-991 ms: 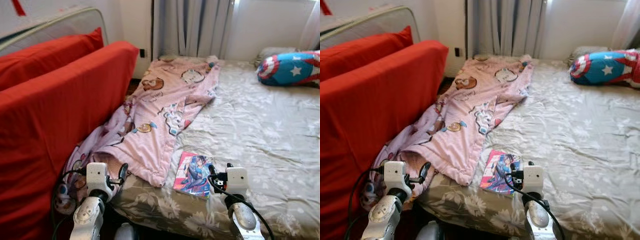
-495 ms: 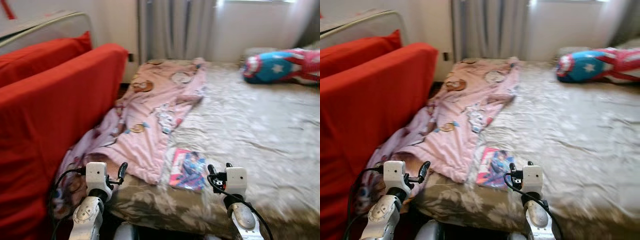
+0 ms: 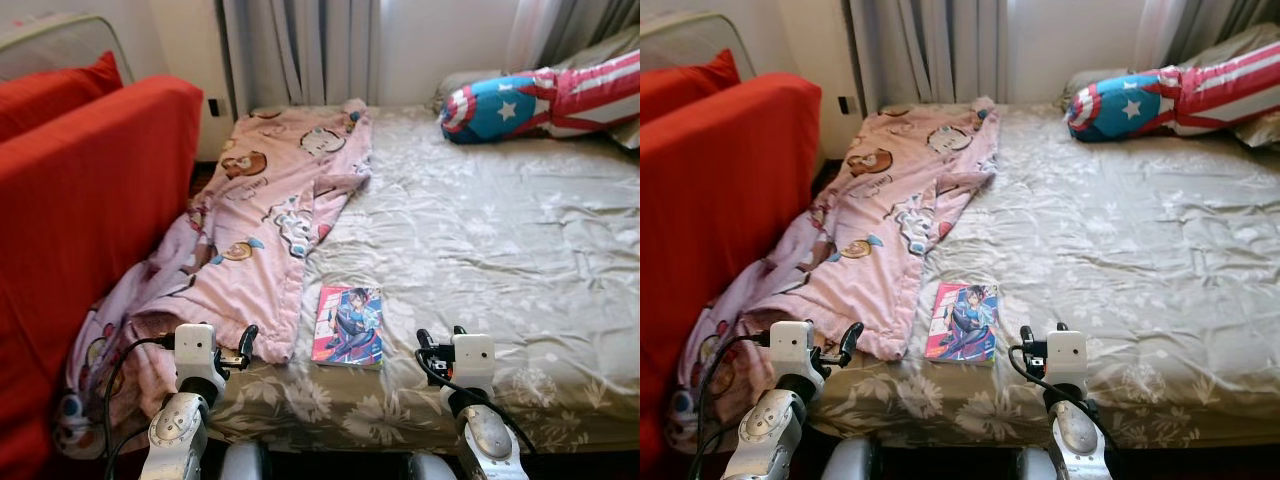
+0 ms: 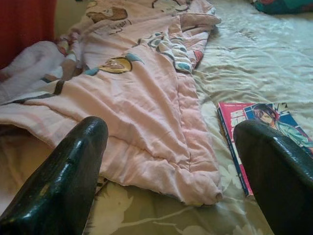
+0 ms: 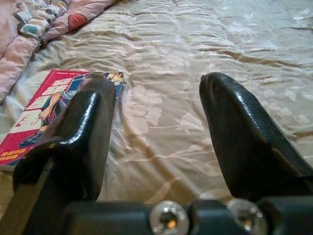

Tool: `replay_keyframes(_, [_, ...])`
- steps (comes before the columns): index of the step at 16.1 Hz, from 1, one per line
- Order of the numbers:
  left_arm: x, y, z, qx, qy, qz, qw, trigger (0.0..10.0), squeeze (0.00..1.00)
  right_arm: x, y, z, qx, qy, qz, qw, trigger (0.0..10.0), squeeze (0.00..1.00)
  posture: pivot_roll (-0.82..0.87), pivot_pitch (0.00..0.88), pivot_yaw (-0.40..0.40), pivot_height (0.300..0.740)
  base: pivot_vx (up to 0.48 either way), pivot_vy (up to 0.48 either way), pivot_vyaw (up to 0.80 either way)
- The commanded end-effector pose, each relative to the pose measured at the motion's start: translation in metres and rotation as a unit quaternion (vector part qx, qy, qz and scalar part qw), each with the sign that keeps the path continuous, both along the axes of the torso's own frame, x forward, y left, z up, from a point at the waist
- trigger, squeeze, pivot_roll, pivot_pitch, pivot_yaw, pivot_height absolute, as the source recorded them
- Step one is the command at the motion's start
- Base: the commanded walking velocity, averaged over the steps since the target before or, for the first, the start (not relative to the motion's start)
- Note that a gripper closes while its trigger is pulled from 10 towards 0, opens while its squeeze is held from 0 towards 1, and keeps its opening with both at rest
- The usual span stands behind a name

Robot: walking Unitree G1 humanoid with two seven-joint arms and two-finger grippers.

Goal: Clean up the room

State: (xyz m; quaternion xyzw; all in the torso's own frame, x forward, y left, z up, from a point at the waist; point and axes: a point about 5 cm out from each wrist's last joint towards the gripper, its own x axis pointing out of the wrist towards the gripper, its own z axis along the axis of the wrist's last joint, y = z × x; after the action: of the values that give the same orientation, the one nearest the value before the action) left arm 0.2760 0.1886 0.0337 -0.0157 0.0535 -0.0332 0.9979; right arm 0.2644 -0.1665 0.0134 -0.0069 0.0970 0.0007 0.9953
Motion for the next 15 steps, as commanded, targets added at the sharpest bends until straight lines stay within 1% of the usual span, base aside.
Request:
replay_keyframes(1, [0.0003,0.0001,0.001,0.003,0.001,-0.002,1.0,10.0,0.0,0.0013,0.0015,0.0014,0.003,-0.004,0.002,1.0,10.0,0.0,-0.06,0.0,0.008,0.605,0.0,0.0,0.0])
replay_keyframes(5, [0.0005,0.0003,0.0008,0.001,0.003,-0.002,1.0,10.0,0.0,0.0008,0.0048,0.0015,-0.005,-0.004,0.02,1.0,10.0,0.0,-0.06,0.0,0.008,0.605,0.0,0.0,0.0])
replay_keyframes(14, [0.0002,0.0004,-0.0002,0.002,0.007,-0.002,1.0,10.0,0.0,-0.0004,0.0078,0.0002,0.002,-0.002,0.025,1.0,10.0,0.0,-0.06,0.0,0.011,0.605,0.0,0.0,0.8])
replay_keyframes(15, [0.0001,0.0003,-0.0003,0.002,0.008,-0.002,1.0,10.0,0.0,-0.0004,0.0077,-0.0003,0.002,-0.001,0.025,1.0,10.0,0.0,-0.06,0.0,0.011,0.605,0.0,0.0,0.0])
